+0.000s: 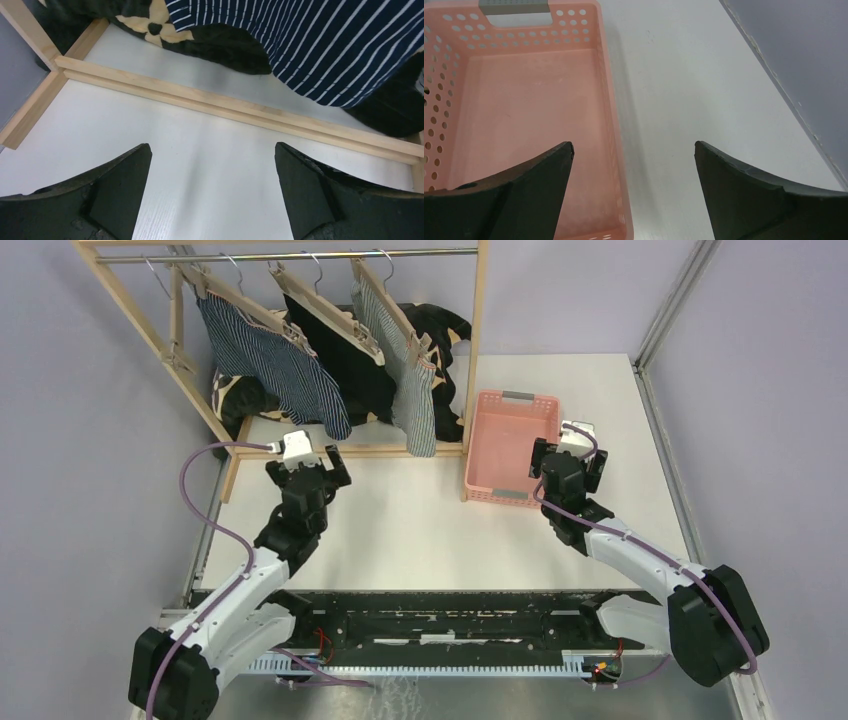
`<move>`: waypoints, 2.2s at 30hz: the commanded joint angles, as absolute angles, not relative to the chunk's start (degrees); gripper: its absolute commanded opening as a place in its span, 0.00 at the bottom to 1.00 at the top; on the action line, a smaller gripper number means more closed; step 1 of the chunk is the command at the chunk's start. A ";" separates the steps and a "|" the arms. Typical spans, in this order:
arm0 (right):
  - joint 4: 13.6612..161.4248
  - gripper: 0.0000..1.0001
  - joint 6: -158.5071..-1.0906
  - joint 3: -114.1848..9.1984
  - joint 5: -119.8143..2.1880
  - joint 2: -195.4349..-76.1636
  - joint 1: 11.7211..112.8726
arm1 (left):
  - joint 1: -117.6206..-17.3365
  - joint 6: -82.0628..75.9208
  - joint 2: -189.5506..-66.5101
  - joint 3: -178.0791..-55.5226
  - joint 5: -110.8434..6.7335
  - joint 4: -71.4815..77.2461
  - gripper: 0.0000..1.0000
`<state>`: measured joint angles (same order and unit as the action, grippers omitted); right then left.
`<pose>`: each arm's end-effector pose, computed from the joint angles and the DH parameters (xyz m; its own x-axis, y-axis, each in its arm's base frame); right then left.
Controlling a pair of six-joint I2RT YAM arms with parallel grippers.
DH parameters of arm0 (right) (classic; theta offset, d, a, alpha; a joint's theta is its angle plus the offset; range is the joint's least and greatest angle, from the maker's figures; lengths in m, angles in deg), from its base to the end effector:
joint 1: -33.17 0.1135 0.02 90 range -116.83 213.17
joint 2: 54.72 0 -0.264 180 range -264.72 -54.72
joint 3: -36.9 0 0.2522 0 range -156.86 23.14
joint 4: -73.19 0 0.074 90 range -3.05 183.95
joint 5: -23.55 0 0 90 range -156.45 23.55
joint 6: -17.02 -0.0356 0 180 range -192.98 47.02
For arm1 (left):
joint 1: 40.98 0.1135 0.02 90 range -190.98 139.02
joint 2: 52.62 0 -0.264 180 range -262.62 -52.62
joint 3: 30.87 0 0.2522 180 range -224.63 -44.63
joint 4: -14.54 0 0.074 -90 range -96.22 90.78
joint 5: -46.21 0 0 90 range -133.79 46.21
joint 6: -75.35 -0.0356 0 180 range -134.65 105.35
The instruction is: Remove the underwear clipped to the hanger
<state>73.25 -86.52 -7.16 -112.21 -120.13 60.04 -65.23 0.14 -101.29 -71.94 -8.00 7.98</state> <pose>0.2230 0.0844 0.2257 -0.2511 0.0559 -0.9663 0.3481 0.9367 -0.0363 0.1867 -0.0613 0.2532 -0.1687 -0.1511 -0.9740 -0.2347 0.9659 -0.1092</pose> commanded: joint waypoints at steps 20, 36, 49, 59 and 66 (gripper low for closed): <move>70.75 1.00 -85.31 -9.57 -114.65 -120.56 61.50 | -69.80 -3.88 -101.80 -92.54 -37.34 2.48 0.99; 70.34 1.00 -85.11 -9.09 -115.32 -120.10 62.06 | -72.62 -3.31 -103.35 -118.85 -39.17 -3.39 0.98; 71.29 1.00 -85.55 -10.23 -113.56 -121.36 62.65 | -72.53 -16.04 -125.49 -160.59 -11.10 -30.68 0.90; 72.13 1.00 -85.79 -10.38 -112.66 -120.02 62.85 | -50.79 -9.18 -139.46 -182.58 -36.46 -49.00 0.93; 72.49 1.00 -85.68 -10.24 -112.60 -119.24 62.88 | -45.72 -6.00 -136.63 -172.43 -41.71 -43.89 0.91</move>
